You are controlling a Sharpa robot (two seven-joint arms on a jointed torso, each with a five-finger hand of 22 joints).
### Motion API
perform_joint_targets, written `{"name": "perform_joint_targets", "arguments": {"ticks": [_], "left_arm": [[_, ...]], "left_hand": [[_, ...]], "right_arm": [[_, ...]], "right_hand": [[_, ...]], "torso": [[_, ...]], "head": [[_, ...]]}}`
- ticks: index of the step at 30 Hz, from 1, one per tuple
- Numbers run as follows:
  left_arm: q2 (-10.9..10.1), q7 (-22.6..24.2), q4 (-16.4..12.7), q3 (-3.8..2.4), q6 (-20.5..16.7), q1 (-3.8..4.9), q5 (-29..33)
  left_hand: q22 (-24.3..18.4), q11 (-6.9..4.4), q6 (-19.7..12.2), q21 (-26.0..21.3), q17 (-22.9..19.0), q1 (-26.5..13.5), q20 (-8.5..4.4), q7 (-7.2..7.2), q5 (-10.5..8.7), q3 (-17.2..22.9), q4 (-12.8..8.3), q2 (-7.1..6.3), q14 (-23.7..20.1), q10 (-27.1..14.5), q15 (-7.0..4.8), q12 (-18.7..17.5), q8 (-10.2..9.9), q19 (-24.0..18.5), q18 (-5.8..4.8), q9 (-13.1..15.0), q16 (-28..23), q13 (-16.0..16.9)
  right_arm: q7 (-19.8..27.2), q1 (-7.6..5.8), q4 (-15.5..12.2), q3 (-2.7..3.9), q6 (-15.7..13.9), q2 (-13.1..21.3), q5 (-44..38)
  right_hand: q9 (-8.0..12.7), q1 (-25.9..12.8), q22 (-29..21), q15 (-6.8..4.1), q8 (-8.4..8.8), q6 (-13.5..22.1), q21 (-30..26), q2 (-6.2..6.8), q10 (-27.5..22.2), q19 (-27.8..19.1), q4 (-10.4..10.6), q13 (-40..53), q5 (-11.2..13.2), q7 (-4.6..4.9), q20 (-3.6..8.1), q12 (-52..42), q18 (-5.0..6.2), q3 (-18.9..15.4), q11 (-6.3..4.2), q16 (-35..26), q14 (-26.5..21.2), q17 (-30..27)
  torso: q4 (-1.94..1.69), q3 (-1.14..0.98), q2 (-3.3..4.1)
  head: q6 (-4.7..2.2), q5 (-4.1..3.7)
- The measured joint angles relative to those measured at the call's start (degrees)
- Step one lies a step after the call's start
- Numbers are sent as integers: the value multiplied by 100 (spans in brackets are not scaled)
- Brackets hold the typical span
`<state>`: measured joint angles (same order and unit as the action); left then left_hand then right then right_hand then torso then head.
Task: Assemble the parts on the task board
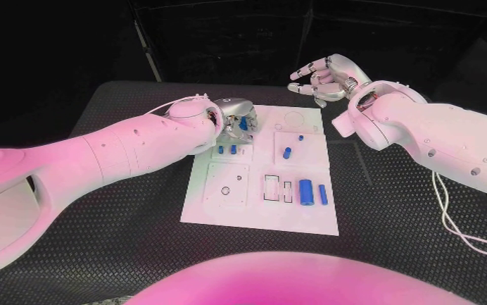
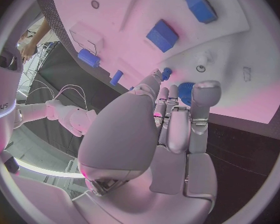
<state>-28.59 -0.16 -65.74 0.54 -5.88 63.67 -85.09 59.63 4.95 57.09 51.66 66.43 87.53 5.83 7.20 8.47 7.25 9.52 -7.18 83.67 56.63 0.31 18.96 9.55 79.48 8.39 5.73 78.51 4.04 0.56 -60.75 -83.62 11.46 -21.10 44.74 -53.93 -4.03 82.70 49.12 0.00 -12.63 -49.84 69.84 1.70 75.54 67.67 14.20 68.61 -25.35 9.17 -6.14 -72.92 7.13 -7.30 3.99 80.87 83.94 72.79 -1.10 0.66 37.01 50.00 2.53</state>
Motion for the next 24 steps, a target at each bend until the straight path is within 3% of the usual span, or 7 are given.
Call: {"name": "perform_joint_targets", "arguments": {"ticks": [6, 7, 24], "left_arm": [[36, -63, 48, 2, 170, -1, -73], [43, -70, 56, 2, 190, -1, -81], [187, -129, 236, -14, 391, 25, -188]], "left_hand": [[125, -38, 129, 116, -2, -9, -20, -34, 0, 72, -17, 9, 20, 163, -20, -16, 0, 20, -4, -6, 0, -11], [153, -37, 129, 156, -4, -9, -20, -35, 0, 103, -6, 9, 20, 215, -20, -33, 0, 20, -86, -9, 0, -14], [365, -81, 308, 350, -14, 52, -39, -40, 0, 355, 14, 70, 41, 485, -41, -227, -88, 39, -86, -49, 22, -29]], "right_arm": [[2, 0, 2, 0, 5, -9, 0], [2, 0, 3, 0, 5, -9, 0], [7, 0, 13, 0, 16, -30, 2]], "right_hand": [[0, 0, 0, 0, 0, 0, 0, 0, 0, 0, 0, 9, 0, 0, 0, 0, 0, 0, 0, 0, 0, 8], [0, 0, 0, 0, 0, 0, 0, 0, 0, 0, 0, 9, 0, 0, 0, 0, 0, 0, 0, 0, 0, 8], [0, 0, 8, 0, 0, 0, 0, 0, 0, 0, 0, 17, 1, 0, 0, 0, 0, 0, 0, 0, 0, 7]], "torso": [[-5, -1, -7], [-5, -2, -7], [-5, -2, -4]], "head": [[0, 7], [0, 7], [-1, 3]]}}
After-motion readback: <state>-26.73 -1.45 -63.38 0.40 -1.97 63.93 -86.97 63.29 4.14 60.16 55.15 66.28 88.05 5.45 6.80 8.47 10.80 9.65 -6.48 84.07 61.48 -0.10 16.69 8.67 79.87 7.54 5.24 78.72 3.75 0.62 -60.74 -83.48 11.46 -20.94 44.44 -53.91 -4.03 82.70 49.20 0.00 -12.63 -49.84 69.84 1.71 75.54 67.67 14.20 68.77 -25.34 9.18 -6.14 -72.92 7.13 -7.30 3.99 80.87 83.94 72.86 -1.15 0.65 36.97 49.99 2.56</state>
